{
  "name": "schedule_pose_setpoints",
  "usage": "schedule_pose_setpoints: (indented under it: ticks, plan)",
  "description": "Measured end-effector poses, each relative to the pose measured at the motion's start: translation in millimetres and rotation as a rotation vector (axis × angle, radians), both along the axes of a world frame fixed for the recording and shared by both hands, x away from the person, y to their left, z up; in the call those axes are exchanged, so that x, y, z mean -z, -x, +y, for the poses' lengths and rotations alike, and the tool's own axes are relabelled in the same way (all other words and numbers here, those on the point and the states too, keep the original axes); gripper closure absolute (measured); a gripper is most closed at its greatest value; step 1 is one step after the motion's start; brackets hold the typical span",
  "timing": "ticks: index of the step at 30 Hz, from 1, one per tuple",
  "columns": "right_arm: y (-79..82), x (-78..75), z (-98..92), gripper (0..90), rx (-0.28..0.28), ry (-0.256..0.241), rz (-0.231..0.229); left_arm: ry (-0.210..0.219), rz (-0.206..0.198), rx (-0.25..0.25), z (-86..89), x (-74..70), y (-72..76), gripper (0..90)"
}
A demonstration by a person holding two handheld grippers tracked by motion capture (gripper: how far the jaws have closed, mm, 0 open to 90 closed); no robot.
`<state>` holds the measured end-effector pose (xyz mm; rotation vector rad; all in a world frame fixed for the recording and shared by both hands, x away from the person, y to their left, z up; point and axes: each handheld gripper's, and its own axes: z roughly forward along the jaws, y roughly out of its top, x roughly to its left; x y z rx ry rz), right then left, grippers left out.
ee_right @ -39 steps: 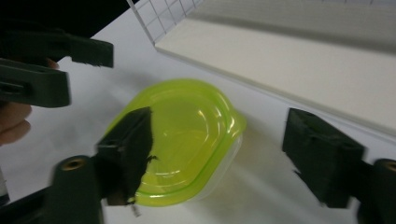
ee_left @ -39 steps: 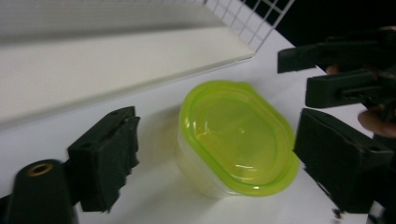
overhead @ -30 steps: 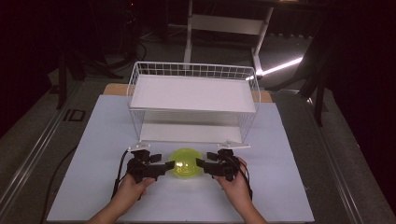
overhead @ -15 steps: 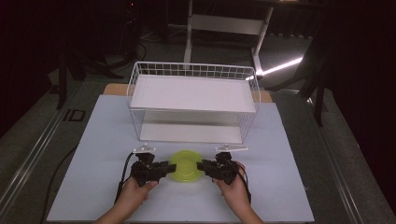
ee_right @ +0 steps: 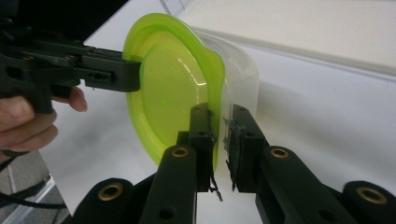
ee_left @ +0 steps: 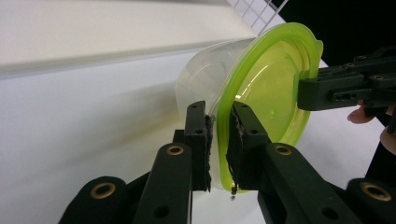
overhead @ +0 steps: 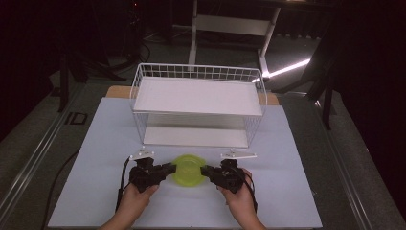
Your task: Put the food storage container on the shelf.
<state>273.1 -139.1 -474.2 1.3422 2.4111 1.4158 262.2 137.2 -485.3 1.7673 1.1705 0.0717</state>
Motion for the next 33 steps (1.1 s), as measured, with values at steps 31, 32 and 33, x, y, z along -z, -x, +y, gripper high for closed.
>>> schedule_pose_setpoints:
  ticks: [31, 32, 33]
  plan:
    - [-56.6, 4.0, -1.4, 80.4, 0.149, -0.026, -0.026, -0.039, -0.131, -0.036, -14.8, -2.5, -66.0, 80.0]
    - [-58.5, 5.4, -1.2, 80.3, 0.155, -0.023, -0.026, -0.041, -0.138, -0.04, -15.6, -1.0, -67.4, 80.0]
    - [-58.5, 5.4, -1.2, 80.3, 0.155, -0.023, -0.026, -0.041, -0.138, -0.04, -15.6, -1.0, -67.4, 79.9]
